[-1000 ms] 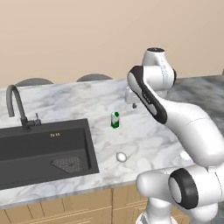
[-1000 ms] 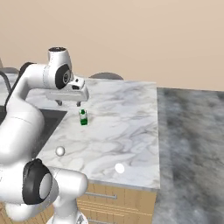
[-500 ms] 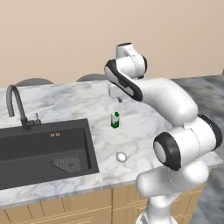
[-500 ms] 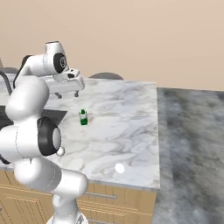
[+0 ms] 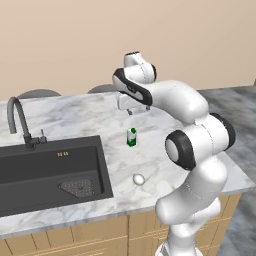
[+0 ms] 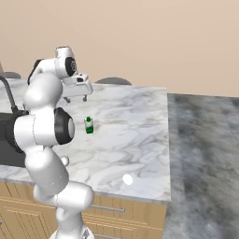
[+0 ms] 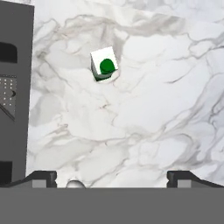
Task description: Gather the eggs and milk located in the vicinity of the sink area and place them right next to the bowl.
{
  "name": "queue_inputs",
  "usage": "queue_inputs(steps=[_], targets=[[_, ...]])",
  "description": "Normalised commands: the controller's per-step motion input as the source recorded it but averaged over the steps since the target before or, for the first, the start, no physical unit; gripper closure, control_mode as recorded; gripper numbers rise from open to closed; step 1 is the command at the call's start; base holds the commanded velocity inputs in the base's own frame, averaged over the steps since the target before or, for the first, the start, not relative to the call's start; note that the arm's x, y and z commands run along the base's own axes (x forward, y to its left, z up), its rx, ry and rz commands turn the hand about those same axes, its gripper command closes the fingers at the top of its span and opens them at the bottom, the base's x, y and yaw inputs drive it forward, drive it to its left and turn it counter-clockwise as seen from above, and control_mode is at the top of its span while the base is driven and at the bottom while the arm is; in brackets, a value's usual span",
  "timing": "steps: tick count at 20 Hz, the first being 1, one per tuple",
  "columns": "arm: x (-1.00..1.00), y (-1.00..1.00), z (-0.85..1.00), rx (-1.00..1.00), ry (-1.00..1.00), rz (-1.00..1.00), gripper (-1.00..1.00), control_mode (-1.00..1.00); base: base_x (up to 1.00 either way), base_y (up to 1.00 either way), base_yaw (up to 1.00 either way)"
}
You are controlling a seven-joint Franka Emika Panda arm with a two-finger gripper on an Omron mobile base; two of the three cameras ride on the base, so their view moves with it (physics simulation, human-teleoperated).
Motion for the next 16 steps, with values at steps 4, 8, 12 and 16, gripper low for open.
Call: queue_inputs(steps=[4, 8, 12, 16], targets=[[0.54, 0.0, -0.59, 0.03, 0.0, 0.0, -1.0, -1.0, 0.0, 0.0, 0.0], [0.54, 0.0, -0.42, 0.04, 0.0, 0.0, -1.0, -1.0, 0.0, 0.0, 0.0], [0.19, 0.0, -0.15, 0.0, 0.0, 0.0, -1.0, -1.0, 0.0, 0.0, 0.0], [0.17, 0.0, -0.29, 0.0, -0.04, 0.0, -1.0, -1.0, 0.0, 0.0, 0.0]])
